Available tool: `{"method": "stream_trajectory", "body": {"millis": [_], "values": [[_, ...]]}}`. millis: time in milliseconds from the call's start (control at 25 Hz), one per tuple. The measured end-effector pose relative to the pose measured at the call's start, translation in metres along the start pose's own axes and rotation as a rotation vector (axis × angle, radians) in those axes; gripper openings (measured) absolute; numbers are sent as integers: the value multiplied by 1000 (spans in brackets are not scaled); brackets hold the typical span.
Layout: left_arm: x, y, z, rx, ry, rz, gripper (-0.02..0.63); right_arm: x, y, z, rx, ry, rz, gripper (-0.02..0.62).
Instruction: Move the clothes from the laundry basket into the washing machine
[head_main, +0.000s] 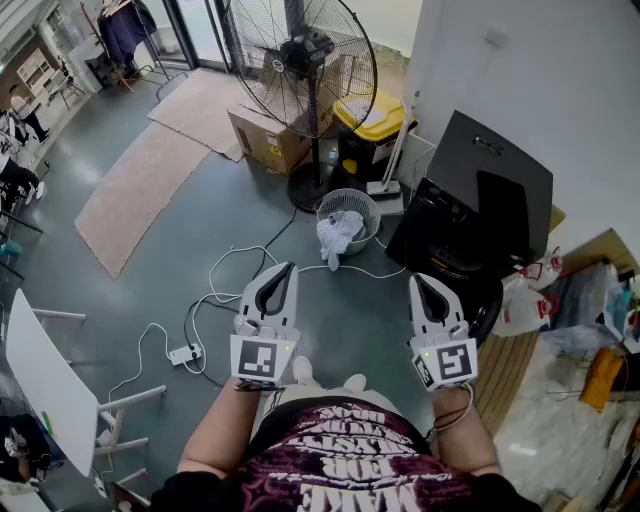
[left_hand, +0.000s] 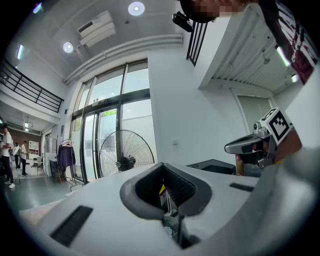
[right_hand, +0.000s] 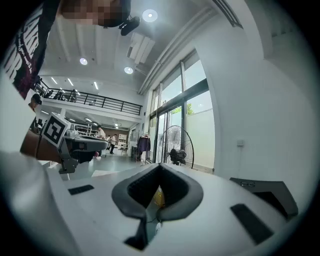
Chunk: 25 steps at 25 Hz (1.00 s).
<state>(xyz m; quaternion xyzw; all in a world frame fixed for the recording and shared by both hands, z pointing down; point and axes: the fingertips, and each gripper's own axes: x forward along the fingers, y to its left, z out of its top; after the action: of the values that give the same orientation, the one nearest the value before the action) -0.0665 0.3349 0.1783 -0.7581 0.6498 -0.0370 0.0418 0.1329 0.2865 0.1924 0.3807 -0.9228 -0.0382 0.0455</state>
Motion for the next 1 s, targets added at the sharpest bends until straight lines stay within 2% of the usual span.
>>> {"method": "stream_trajectory", "body": {"millis": [720,1000], "values": [[3,-17,9,5,-24,53,5,-7,-22,3,13,-45,20,3],[3,-34,11,-57,-50,26,3,-11,-25,3,15,-74,61,5]]}}
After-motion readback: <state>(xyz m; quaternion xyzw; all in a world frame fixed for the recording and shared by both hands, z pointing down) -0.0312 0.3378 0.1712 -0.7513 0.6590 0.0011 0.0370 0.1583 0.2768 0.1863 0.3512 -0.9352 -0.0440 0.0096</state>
